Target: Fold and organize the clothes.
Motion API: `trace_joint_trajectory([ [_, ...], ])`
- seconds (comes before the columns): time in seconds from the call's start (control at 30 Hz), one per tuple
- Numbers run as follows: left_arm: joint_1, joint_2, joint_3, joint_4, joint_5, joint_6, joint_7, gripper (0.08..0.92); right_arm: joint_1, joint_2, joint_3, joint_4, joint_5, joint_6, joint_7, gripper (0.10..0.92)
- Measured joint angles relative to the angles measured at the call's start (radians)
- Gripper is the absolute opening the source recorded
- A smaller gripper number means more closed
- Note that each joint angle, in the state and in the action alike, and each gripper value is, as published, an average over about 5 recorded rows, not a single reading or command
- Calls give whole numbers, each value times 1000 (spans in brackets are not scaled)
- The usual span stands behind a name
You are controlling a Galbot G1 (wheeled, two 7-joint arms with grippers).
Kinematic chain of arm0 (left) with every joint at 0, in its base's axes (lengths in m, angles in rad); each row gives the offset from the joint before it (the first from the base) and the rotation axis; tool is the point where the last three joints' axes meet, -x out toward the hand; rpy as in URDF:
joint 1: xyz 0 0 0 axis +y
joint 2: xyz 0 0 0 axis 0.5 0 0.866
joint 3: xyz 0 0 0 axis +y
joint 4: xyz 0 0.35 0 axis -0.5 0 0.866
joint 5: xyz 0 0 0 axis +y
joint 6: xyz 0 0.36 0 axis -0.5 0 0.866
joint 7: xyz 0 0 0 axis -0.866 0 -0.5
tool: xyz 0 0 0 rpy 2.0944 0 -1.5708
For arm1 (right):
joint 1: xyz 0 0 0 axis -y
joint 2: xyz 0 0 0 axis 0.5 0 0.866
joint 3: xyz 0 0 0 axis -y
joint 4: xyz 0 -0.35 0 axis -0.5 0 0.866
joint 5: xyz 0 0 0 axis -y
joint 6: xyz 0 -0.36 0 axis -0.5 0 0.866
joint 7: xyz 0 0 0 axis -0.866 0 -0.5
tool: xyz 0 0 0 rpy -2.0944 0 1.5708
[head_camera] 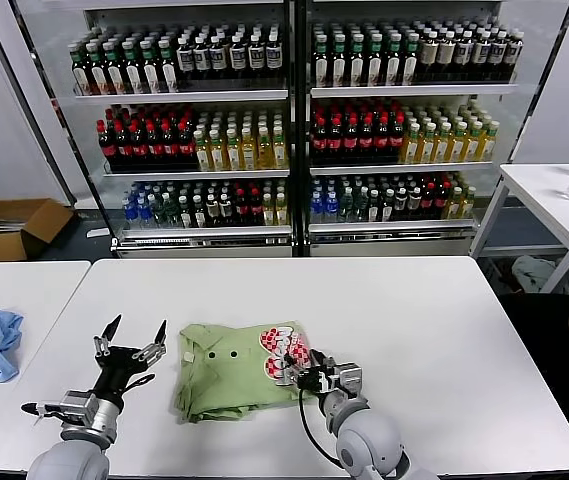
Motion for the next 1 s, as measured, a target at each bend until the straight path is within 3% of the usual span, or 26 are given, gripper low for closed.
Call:
trace_joint_trajectory([
  [0.53,2,-2,-21,50,7,-14,11,822,-18,-17,17,34,-9,9,-30,161],
  [1.0,-16,-10,-4,85,23,-41,23,823,-140,-141,224,217,-22,7,-101,150],
])
